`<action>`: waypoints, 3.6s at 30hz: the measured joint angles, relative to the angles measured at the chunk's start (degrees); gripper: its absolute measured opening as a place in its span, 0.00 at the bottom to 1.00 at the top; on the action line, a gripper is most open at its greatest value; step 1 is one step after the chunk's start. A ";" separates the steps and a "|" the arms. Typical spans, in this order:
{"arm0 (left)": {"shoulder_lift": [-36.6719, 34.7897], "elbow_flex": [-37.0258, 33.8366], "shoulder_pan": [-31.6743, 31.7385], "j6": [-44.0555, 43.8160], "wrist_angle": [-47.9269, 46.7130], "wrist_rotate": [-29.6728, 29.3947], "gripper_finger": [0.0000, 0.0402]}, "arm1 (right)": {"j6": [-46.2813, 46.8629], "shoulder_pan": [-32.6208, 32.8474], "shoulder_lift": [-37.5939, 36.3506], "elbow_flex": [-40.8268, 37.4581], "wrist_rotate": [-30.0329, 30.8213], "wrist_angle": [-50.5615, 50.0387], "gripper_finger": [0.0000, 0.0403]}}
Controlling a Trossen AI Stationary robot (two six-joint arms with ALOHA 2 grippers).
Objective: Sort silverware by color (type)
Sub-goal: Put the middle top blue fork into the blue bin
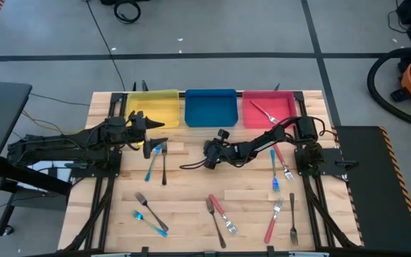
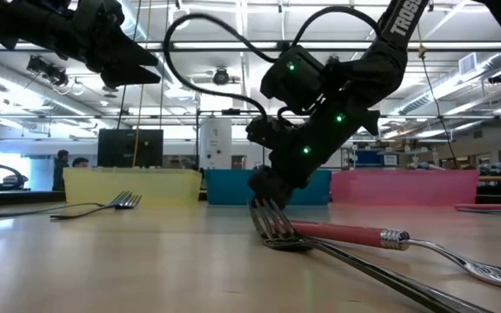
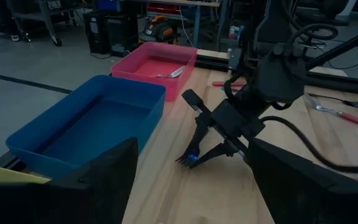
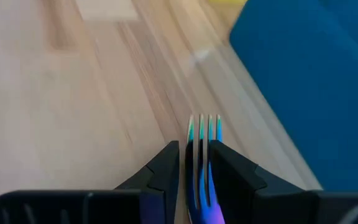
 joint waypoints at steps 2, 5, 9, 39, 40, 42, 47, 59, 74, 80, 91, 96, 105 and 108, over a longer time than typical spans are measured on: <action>-0.02 0.00 0.00 0.00 -0.10 0.00 0.76 | -0.42 -0.13 0.01 -0.05 0.28 0.07 0.25; 0.00 0.00 0.00 0.02 -0.50 0.00 0.76 | -0.65 -0.23 0.03 -0.03 0.44 0.11 0.25; -0.02 0.00 0.00 0.00 -0.48 0.00 0.76 | -0.94 -0.30 0.05 -0.03 1.39 0.15 0.21; 0.00 0.00 0.00 0.02 -0.54 0.01 0.76 | -2.62 -0.25 -0.18 -0.04 3.68 -0.12 0.01; 0.00 0.00 0.00 0.00 -0.54 0.02 0.76 | -2.62 -0.23 -0.37 -0.06 3.68 -0.13 0.01; 0.00 0.00 0.00 0.00 -0.54 0.02 0.76 | -2.62 -0.17 -1.16 -0.06 3.68 -0.20 0.00; -0.01 0.00 0.00 -0.02 -0.54 0.01 0.76 | -3.00 -0.17 -3.22 -0.06 3.66 0.04 0.00; 0.00 0.00 0.00 -0.02 -0.54 0.02 0.76 | -3.64 -0.17 -3.73 -0.06 3.60 0.08 0.00; -0.02 0.00 0.00 -0.02 -0.59 0.02 0.76 | -7.48 -0.06 -5.52 2.21 5.72 1.09 0.00; -0.02 0.02 0.02 -0.02 -1.13 0.02 0.76 | -8.93 -0.34 -7.43 2.96 6.65 1.33 0.00; -0.01 0.02 0.01 -0.02 -1.05 0.01 0.76 | -8.98 -3.86 -11.88 2.98 7.17 1.33 0.00; -0.02 0.02 0.02 0.00 -1.05 0.00 0.76 | -8.98 -4.27 -13.55 2.98 7.17 1.27 0.00; -0.02 0.02 0.02 -0.02 -1.05 0.00 0.76 | -11.53 -7.53 -17.02 2.98 8.03 4.08 0.00; -0.02 0.02 0.02 0.00 -1.03 0.00 0.76 | -11.58 -8.92 -18.39 2.98 6.54 3.96 0.00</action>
